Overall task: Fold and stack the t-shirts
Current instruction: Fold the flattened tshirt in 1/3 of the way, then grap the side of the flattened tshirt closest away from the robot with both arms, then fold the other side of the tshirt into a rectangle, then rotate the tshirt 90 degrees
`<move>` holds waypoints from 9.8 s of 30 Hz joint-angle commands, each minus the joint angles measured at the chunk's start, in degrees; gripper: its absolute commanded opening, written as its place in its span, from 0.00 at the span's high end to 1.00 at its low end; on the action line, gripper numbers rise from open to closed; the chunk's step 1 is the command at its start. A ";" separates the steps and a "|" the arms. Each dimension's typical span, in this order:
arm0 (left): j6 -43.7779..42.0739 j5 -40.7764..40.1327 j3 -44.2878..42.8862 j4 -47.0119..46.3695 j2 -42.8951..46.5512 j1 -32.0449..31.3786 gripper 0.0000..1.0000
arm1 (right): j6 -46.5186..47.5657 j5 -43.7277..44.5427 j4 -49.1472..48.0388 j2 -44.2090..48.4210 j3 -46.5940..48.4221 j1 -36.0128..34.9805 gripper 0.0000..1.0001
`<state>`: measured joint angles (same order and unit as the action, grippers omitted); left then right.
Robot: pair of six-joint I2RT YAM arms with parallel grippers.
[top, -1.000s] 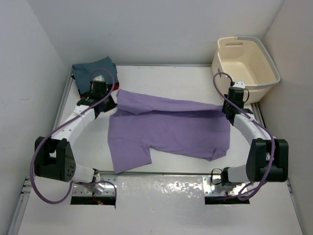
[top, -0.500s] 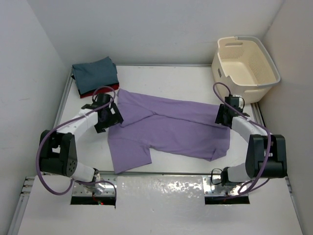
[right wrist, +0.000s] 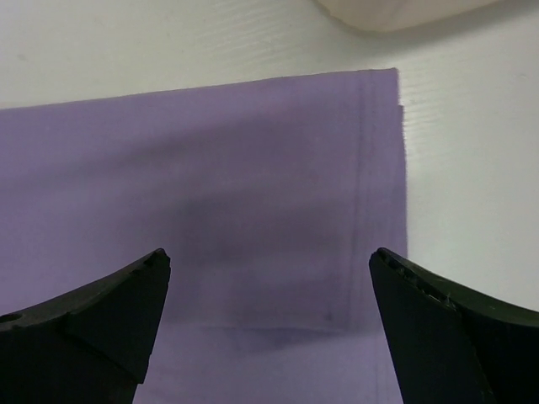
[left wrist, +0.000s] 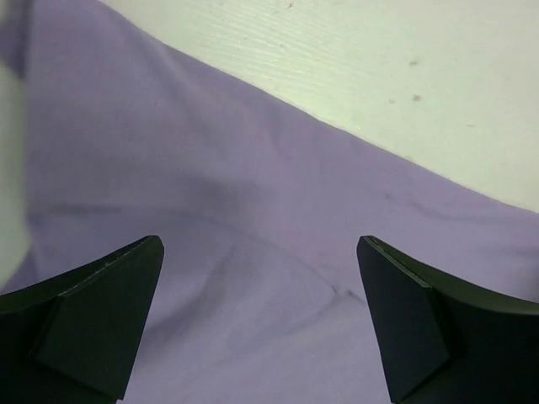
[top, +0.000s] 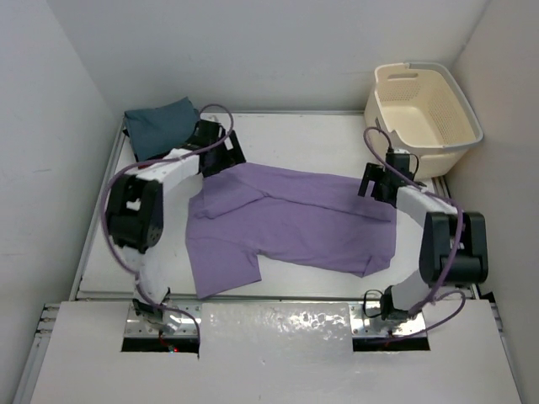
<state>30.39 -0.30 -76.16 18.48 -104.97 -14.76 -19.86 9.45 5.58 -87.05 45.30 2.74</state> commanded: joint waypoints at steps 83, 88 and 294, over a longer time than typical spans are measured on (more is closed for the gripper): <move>12.41 7.24 47.42 17.20 31.84 -14.94 1.00 | -9.23 11.29 26.24 21.93 -13.48 -11.88 0.03; 11.80 7.33 47.42 17.03 31.32 -14.94 1.00 | -10.29 10.76 25.35 18.93 -14.27 -11.88 0.04; 21.11 11.12 -64.81 -42.91 -65.45 -11.87 0.00 | -4.40 -38.46 -2.16 7.50 -15.24 -52.31 0.01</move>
<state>47.57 16.32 -140.42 -22.96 -167.68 -26.33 -25.52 -26.87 1.28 -79.07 27.35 -49.01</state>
